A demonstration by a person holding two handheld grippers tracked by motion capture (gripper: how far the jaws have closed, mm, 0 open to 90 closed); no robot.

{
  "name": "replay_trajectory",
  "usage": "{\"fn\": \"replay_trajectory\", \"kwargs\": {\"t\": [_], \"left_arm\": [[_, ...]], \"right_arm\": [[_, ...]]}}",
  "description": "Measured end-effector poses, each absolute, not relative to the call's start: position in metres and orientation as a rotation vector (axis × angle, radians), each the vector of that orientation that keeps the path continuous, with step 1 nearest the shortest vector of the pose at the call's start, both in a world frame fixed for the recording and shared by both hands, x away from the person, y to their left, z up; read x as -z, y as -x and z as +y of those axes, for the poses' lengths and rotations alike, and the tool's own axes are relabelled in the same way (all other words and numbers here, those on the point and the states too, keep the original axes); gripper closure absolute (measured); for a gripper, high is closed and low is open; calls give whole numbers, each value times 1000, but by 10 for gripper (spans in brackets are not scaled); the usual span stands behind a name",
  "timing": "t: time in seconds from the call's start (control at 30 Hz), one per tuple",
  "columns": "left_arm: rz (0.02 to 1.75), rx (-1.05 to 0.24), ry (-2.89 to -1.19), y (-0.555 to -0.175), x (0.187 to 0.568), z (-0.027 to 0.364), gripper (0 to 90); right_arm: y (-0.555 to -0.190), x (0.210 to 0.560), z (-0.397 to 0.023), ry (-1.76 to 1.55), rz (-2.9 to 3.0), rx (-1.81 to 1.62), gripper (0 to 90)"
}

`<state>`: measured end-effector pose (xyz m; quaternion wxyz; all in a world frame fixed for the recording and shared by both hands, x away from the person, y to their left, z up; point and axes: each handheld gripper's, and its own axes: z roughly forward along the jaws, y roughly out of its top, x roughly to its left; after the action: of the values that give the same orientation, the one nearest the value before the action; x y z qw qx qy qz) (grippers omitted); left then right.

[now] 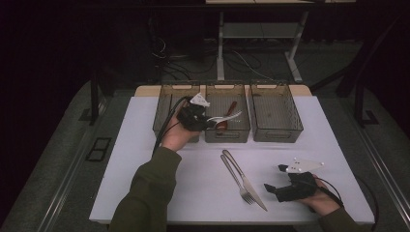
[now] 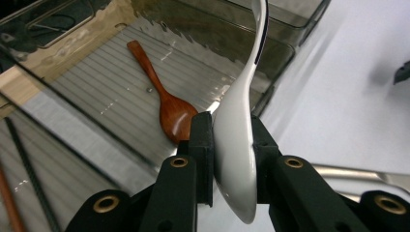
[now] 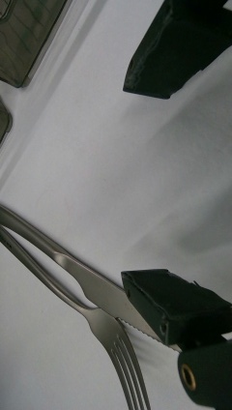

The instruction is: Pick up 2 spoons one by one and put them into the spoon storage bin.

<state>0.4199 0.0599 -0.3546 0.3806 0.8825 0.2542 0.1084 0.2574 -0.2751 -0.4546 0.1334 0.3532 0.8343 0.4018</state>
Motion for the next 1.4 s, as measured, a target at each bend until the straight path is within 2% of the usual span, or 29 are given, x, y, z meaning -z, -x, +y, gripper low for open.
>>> {"fn": "replay_trajectory", "kwargs": {"t": [0.47, 0.7, 0.77, 0.9, 1.4], "left_arm": [[666, -268, -2342, -453, 377, 33, 761], [745, -213, -2320, -458, 387, 28, 752], [760, -221, -2294, -458, 387, 28, 656], [779, -208, -2231, -457, 386, 28, 564], [703, -204, -2191, -446, 373, 39, 411]], "right_arm": [[-257, 454, -276, -1022, 2421, -1173, 103], [-257, 454, -276, -1019, 2421, -1171, 103], [-257, 454, -276, -1019, 2421, -1172, 103], [-257, 454, -276, -1017, 2420, -1175, 103], [-257, 454, -277, -1019, 2419, -1177, 103]]}}
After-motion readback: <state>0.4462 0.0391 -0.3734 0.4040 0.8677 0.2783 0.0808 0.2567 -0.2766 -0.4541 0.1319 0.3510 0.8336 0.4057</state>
